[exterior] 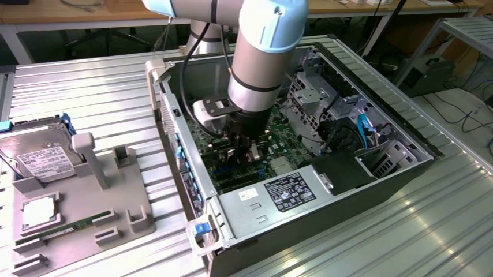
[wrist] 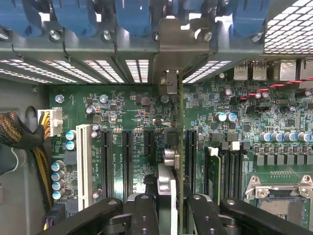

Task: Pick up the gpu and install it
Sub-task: 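Insert the gpu into the slot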

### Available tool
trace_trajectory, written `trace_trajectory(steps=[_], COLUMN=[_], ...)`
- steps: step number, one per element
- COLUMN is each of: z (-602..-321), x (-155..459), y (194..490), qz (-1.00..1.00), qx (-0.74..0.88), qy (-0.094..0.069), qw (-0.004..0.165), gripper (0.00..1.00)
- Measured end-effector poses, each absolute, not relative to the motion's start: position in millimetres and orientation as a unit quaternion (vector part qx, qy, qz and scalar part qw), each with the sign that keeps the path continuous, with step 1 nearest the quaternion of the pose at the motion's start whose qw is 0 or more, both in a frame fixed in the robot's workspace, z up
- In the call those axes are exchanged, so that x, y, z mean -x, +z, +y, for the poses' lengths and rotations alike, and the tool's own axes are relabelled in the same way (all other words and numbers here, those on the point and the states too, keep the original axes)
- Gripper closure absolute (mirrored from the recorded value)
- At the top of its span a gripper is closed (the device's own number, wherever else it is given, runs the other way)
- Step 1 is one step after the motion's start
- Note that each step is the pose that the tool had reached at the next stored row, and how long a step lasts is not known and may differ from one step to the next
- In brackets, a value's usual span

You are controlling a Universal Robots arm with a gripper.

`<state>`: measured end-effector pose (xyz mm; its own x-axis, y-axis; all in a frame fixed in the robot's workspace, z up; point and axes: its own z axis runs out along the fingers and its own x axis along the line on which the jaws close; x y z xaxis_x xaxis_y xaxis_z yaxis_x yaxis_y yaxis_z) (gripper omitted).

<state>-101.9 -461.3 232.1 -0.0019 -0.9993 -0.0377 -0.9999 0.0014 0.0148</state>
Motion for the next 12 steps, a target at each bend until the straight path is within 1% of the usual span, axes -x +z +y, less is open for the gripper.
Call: trace_trajectory(steps=[3,12], z=[-460.6,-460.5], x=[101.9,102.1], y=[230.6,229.0], qz=[0.707,0.707], qx=[0.706,0.707], qy=[0.015,0.014], qw=[0.011,0.013], gripper=[0.72,0.72])
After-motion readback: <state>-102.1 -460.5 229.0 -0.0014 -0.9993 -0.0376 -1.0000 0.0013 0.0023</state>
